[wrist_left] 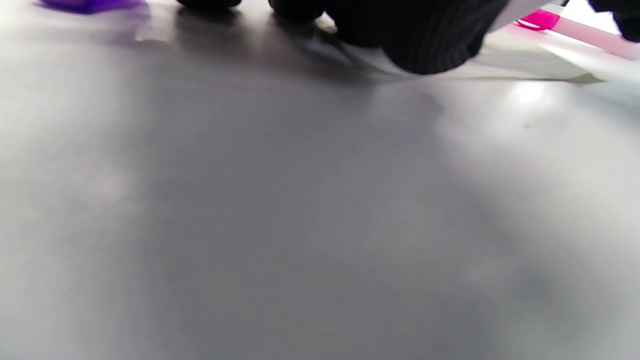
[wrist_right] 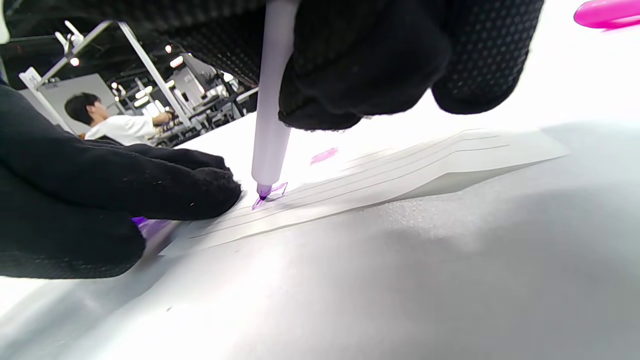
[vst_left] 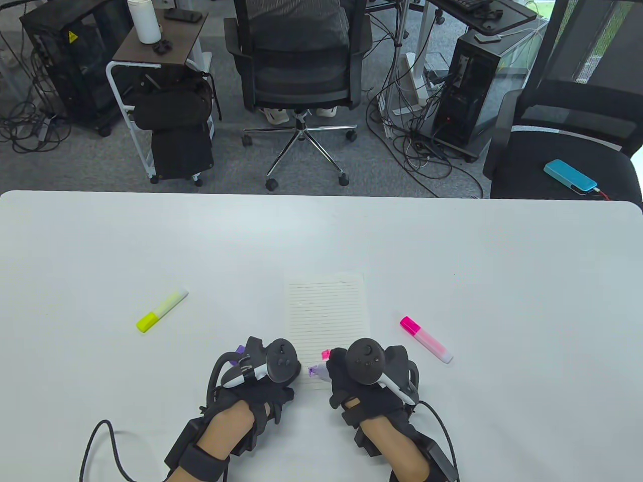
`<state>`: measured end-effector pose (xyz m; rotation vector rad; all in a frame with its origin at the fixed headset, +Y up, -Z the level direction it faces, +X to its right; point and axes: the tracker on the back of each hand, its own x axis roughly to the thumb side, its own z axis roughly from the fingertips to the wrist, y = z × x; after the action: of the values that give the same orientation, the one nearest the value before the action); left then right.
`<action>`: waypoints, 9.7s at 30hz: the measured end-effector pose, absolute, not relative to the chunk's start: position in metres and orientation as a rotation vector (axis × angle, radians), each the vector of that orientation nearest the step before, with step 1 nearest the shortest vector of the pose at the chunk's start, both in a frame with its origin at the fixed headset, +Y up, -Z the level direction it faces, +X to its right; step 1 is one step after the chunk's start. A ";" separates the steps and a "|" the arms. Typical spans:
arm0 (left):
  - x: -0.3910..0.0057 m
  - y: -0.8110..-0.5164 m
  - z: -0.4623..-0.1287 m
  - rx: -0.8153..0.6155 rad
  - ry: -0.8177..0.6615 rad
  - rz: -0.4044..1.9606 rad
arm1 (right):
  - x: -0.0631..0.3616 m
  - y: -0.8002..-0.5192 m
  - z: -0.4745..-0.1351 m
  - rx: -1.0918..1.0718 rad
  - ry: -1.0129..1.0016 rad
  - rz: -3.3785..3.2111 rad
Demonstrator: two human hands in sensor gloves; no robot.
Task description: Apply highlighter ink on paper
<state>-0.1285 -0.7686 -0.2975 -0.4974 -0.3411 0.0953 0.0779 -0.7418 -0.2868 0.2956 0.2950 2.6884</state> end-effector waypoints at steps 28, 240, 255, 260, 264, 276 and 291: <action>-0.128 -0.769 -0.298 -0.498 -0.342 0.094 | 0.076 -0.738 -0.284 0.294 0.294 2.727; -0.129 -0.770 -0.298 -0.501 -0.343 0.092 | 0.063 -0.738 -0.278 0.284 0.269 2.797; -0.129 -0.771 -0.298 -0.501 -0.341 0.093 | 0.062 -0.733 -0.279 0.222 0.250 2.840; -0.129 -0.770 -0.299 -0.502 -0.341 0.092 | 0.061 -0.735 -0.280 0.245 0.240 2.814; -0.128 -0.770 -0.298 -0.502 -0.342 0.091 | 0.063 -0.733 -0.280 0.227 0.241 2.835; -0.128 -0.770 -0.299 -0.502 -0.342 0.091 | 0.060 -0.736 -0.278 0.284 0.232 2.802; -0.128 -0.770 -0.299 -0.502 -0.342 0.090 | 0.063 -0.732 -0.278 0.210 0.229 2.853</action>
<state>-0.1283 -0.7704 -0.2986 -0.5015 -0.3420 0.0903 0.0632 -0.7323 -0.2783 0.2102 0.2289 2.8532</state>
